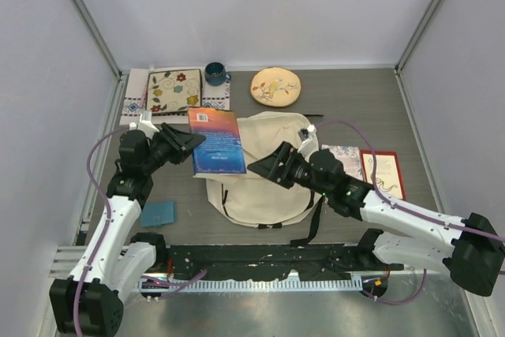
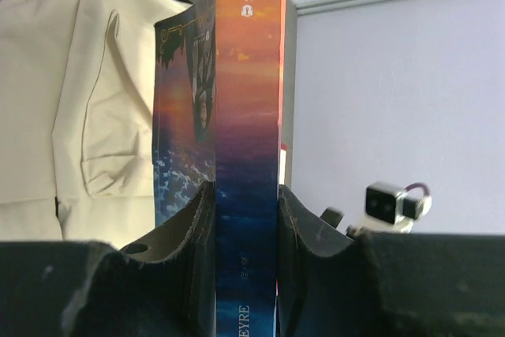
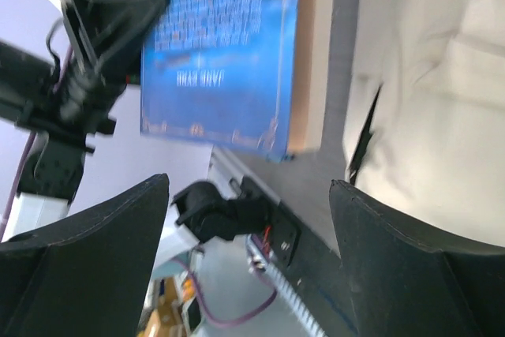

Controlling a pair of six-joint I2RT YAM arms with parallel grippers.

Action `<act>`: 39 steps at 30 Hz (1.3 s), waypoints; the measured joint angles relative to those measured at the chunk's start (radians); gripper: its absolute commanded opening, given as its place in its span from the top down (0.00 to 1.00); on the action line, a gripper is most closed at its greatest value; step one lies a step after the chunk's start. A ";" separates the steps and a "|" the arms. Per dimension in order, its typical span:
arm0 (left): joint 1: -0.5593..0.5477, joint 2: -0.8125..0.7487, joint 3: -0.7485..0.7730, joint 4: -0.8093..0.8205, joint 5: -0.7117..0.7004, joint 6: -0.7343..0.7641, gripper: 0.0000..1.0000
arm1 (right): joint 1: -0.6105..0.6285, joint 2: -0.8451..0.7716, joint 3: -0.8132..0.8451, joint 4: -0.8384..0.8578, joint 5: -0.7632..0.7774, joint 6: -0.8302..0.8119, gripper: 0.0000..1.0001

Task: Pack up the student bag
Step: Pick up the book from the center of the board.

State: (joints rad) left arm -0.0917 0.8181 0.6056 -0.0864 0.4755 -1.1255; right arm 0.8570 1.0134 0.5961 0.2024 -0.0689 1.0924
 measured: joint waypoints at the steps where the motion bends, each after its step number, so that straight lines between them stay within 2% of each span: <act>1: -0.002 0.011 0.011 0.004 -0.007 -0.002 1.00 | 0.022 0.003 -0.008 0.006 0.001 0.015 0.12; 8: -0.077 0.095 0.085 0.045 -0.109 0.003 1.00 | 0.196 0.105 -0.022 0.202 0.066 0.188 0.10; 15: -0.164 0.120 0.100 0.093 -0.152 0.004 1.00 | 0.204 0.253 -0.105 0.495 0.199 0.440 0.09; 23: -0.169 0.119 0.100 0.113 -0.172 0.004 1.00 | 0.204 0.420 -0.122 0.798 0.319 0.682 0.09; 30: -0.171 0.119 0.100 0.146 -0.178 0.008 1.00 | 0.214 0.497 -0.112 0.892 0.362 0.816 0.10; 39: -0.171 0.120 0.100 0.149 -0.177 0.012 1.00 | 0.250 0.562 -0.096 0.964 0.394 0.884 0.10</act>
State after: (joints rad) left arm -0.2626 0.9379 0.7052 0.0628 0.2981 -1.1137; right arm 1.1072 1.5749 0.4999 1.1667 0.3252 1.9762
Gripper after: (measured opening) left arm 0.317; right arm 0.904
